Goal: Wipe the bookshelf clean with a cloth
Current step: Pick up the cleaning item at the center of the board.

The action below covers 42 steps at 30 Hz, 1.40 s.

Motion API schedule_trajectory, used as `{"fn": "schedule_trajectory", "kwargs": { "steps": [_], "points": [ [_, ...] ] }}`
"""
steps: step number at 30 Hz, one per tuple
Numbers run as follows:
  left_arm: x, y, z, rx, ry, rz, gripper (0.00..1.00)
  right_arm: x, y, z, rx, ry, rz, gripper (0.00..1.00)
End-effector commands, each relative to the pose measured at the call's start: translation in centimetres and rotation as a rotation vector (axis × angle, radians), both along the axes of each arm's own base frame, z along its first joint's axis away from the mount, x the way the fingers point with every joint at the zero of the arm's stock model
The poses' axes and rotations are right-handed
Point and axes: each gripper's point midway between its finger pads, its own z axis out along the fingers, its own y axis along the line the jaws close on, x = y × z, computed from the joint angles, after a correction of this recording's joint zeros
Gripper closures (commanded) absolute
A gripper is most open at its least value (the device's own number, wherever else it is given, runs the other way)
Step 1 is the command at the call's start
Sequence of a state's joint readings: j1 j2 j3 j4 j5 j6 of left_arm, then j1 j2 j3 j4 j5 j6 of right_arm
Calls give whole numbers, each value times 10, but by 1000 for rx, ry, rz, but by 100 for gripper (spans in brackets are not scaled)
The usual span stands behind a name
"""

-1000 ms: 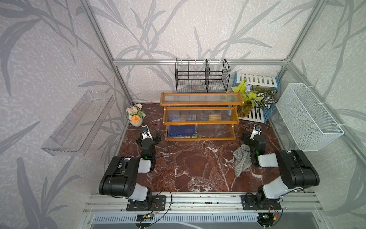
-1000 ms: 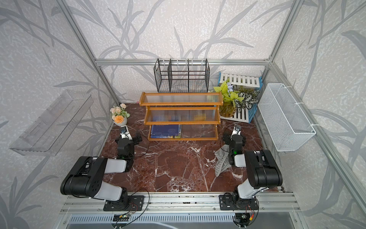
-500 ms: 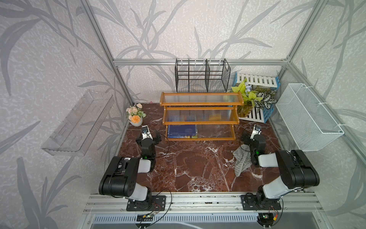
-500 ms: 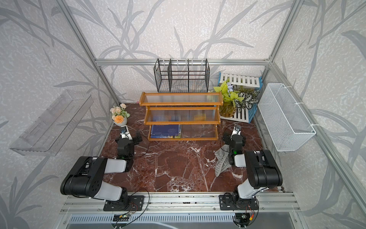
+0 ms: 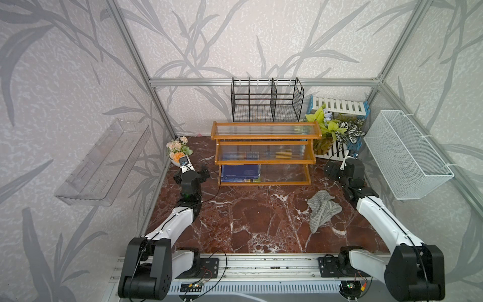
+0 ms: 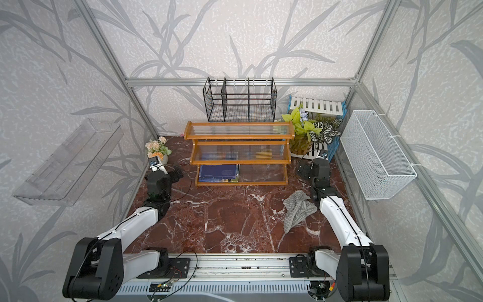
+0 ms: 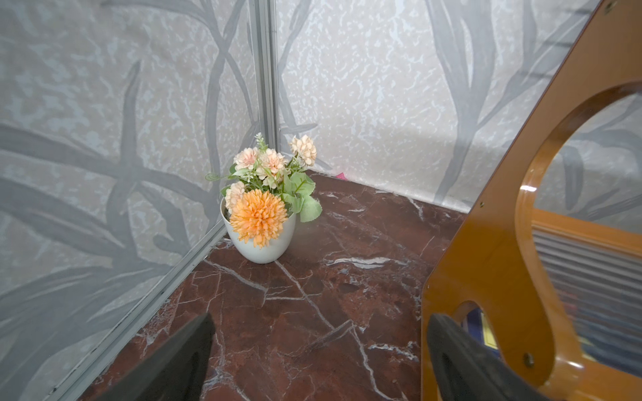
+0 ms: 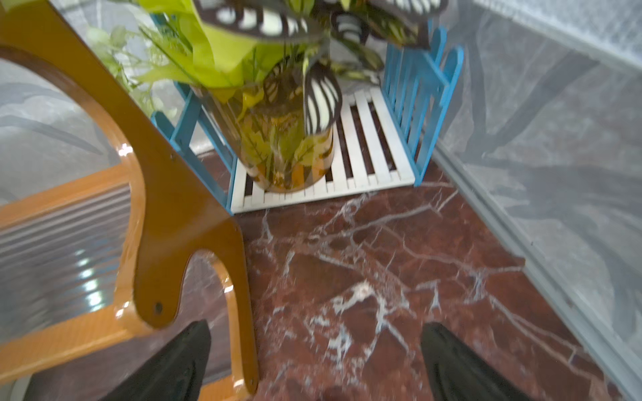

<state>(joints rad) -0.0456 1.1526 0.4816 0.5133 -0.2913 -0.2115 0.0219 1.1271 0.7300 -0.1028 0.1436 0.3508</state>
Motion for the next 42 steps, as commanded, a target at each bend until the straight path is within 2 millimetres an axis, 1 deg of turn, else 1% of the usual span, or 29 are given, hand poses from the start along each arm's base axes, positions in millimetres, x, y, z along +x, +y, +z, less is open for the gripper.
{"fn": "schedule_trajectory", "kwargs": {
  "steps": [1, 3, 6, 8, 10, 12, 14, 19, 20, 22, 25, 29, 30, 32, 34, 37, 38, 42],
  "points": [
    [-12, -17, -21, -155, 81, -53, 0, -70, 27, -54, 169, 311, 26, 1],
    [-22, -24, -27, -210, 80, -78, 0, -88, 37, -57, 216, 318, 41, 1],
    [-37, -27, -39, -250, 101, -85, 0, -112, 46, -61, 266, 320, 37, 1],
    [-46, -30, -46, -271, 105, -97, 0, -125, 46, -70, 260, 341, 15, 0],
    [-53, -34, -52, -297, 102, -112, 0, -137, 46, -85, 253, 380, -18, 3],
    [-56, -37, -56, -314, 103, -125, 0, -143, 50, -98, 250, 411, -28, 5],
    [-57, -40, -55, -331, 94, -139, 0, -147, 55, -107, 238, 431, -27, 6],
    [-55, -50, -52, -364, 74, -186, 0, -148, 67, -127, 204, 477, -24, 14],
    [-55, -51, -52, -367, 74, -192, 0, -146, 69, -130, 203, 481, -21, 16],
    [-53, -54, -54, -374, 82, -202, 0, -141, 73, -135, 203, 488, -14, 26],
    [-52, -58, -58, -387, 92, -216, 0, -132, 81, -138, 210, 486, 17, 45],
    [-53, -60, -64, -392, 104, -228, 0, -126, 87, -142, 202, 508, 44, 67],
    [-53, -60, -64, -390, 104, -225, 0, -125, 88, -143, 192, 514, 58, 71],
    [-53, -60, -64, -389, 103, -225, 0, -122, 93, -141, 186, 519, 97, 79],
    [-52, -61, -63, -394, 100, -232, 0, -117, 103, -135, 197, 499, 155, 85],
    [-50, -63, -63, -397, 104, -241, 0, -108, 125, -112, 184, 431, 270, 99],
    [-49, -63, -63, -397, 106, -241, 0, -105, 133, -102, 170, 400, 310, 100],
    [-48, -64, -61, -403, 106, -246, 0, -94, 170, -65, 166, 289, 469, 100]
  ]
}}
